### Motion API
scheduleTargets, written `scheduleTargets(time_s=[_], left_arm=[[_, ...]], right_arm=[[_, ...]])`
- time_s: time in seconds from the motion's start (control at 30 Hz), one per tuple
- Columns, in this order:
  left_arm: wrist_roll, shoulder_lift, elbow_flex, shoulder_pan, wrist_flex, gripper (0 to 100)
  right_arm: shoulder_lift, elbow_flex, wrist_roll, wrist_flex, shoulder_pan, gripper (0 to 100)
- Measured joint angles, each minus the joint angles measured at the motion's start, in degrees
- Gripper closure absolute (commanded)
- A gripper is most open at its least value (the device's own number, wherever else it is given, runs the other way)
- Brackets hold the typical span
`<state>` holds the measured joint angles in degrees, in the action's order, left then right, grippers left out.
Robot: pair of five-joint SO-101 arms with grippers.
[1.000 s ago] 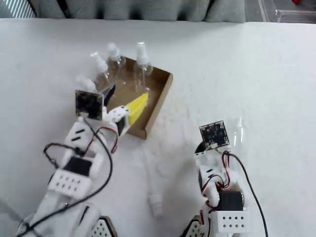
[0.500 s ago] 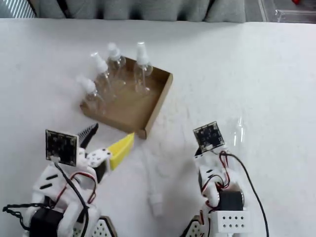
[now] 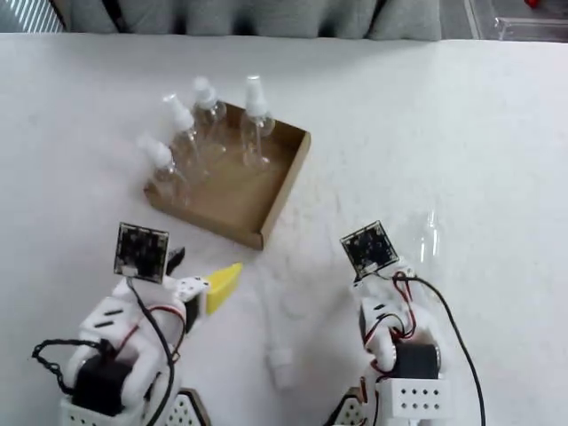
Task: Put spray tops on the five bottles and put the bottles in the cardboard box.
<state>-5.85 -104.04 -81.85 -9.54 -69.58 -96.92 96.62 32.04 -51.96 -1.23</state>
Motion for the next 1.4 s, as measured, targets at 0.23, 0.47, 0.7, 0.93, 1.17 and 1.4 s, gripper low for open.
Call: scheduleTargets(time_s=[0.23, 0.47, 0.7, 0.93, 1.17, 1.4], left_arm=[[0.0, 0.4, -7.1, 0.0, 5.2, 97], [0.0, 0.5, -7.1, 0.0, 5.4, 98], [0.0, 0.5, -7.1, 0.0, 5.4, 98], [0.0, 0.5, -8.2, 0.0, 5.4, 98], [2.1, 0.6, -14.2, 0.0, 6.7, 98], [3.1, 0.6, -14.5, 0.0, 7.1, 98]], right_arm=[[0.1, -2.3, 0.4, -3.7, 0.7, 98.4], [0.1, -13.2, 2.1, -6.1, 7.9, 98.3], [13.6, -29.5, 3.2, -11.2, 13.5, 97.8], [42.5, -45.9, 2.6, -12.6, 20.8, 78.3], [59.8, -54.7, -1.1, -12.4, 21.7, 76.7], [70.8, -55.6, -5.6, -8.5, 19.5, 70.1]])
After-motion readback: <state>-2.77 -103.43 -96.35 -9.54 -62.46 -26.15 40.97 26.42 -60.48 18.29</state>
